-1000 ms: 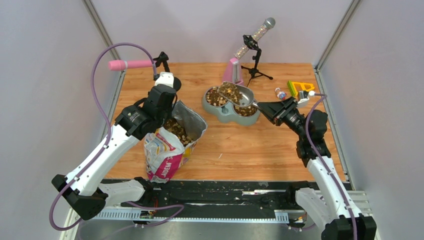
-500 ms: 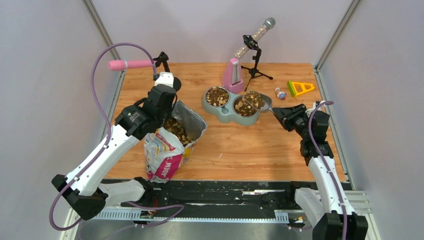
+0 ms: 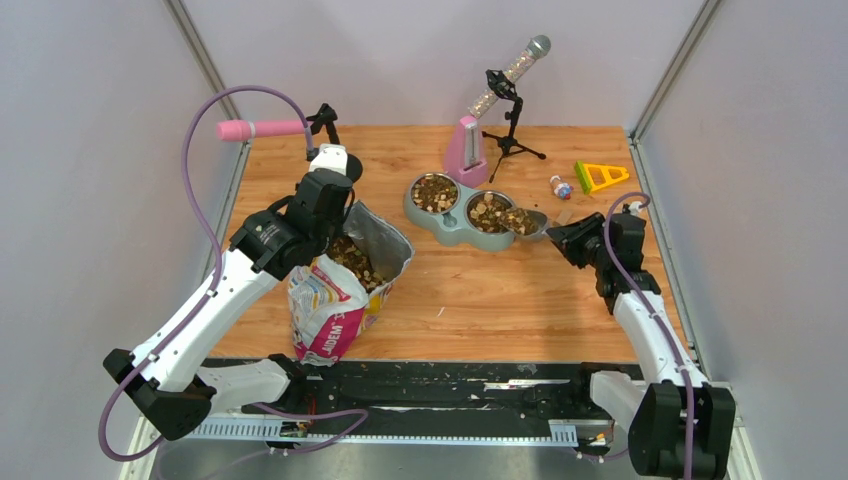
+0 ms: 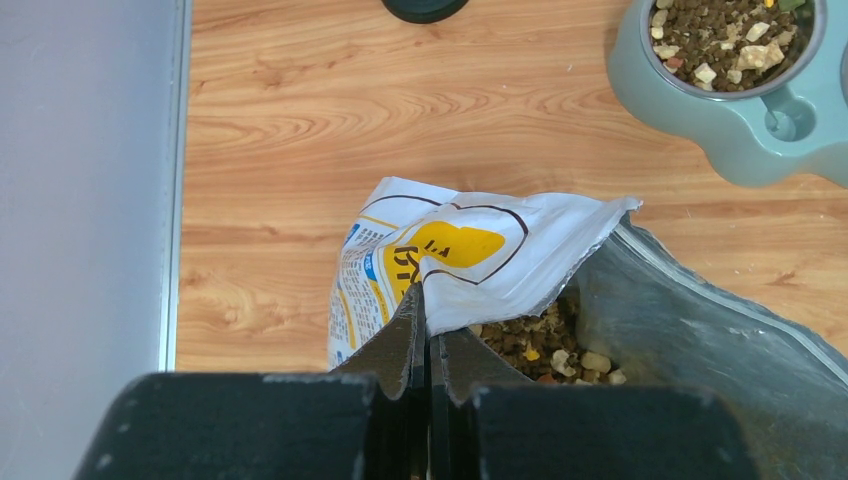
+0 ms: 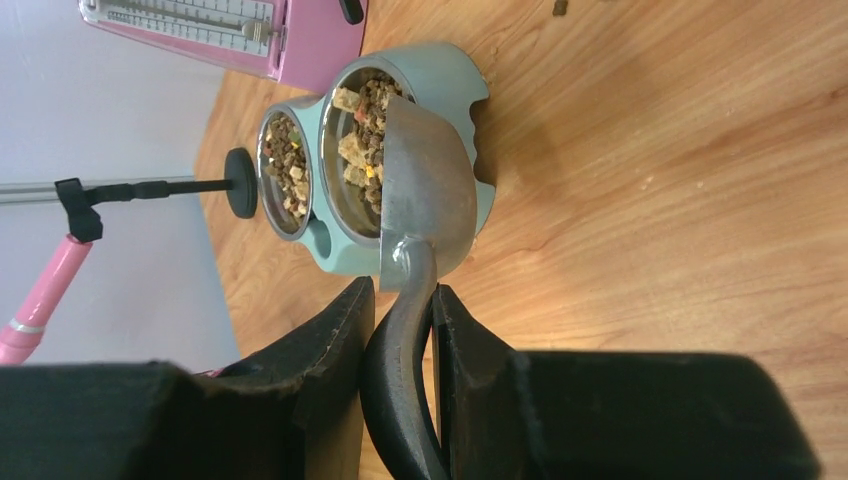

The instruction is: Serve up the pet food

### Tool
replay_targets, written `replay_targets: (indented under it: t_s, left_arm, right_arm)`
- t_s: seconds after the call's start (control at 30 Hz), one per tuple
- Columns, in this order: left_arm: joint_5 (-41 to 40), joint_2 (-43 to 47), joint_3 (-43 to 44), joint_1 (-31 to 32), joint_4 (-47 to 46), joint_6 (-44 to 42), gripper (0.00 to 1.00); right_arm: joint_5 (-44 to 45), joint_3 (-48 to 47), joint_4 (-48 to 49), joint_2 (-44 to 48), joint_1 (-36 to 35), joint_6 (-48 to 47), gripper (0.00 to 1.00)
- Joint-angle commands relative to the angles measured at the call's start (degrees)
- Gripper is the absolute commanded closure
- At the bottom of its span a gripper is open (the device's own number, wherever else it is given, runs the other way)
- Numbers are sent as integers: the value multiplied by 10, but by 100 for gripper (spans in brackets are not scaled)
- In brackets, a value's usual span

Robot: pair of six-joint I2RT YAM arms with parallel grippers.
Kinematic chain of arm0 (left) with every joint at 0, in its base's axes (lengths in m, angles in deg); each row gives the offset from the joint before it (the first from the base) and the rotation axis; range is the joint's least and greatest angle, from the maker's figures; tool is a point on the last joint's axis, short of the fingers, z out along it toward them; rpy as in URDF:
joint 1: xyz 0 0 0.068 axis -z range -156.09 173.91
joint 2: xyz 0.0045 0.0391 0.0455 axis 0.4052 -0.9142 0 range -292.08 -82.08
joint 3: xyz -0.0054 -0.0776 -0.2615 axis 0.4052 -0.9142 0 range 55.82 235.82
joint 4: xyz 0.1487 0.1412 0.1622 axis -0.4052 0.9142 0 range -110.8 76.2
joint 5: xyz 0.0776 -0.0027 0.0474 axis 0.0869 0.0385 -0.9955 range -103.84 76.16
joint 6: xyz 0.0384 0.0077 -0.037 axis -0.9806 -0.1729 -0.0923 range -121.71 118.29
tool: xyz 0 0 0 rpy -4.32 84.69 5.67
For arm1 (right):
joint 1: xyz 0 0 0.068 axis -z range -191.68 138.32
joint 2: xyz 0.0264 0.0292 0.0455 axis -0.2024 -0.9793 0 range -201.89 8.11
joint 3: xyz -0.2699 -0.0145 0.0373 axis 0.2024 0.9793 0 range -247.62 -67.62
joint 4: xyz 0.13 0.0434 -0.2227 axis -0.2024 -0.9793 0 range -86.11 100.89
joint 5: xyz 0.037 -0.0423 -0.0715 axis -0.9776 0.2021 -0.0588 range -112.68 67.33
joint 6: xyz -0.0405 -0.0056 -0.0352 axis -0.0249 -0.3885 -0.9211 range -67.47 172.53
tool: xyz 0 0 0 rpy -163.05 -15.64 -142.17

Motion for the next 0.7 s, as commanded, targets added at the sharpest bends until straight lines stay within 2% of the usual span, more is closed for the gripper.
replay_targets:
  t_s: [0.0, 0.27, 0.37, 0.67]
  left_arm:
    - [-36, 26, 28, 0, -108, 0, 100]
    - [-38, 30, 28, 0, -108, -1, 100]
    - [-39, 31, 28, 0, -108, -2, 100]
    - [-36, 26, 30, 0, -106, -3, 100]
  right_arm:
    - [-10, -58, 18, -28, 3, -36, 100]
    - [-28, -102, 3, -78, 2, -53, 100]
    - [-27, -129, -29, -95, -4, -75, 100]
    - [49, -174, -87, -105, -41, -111, 100]
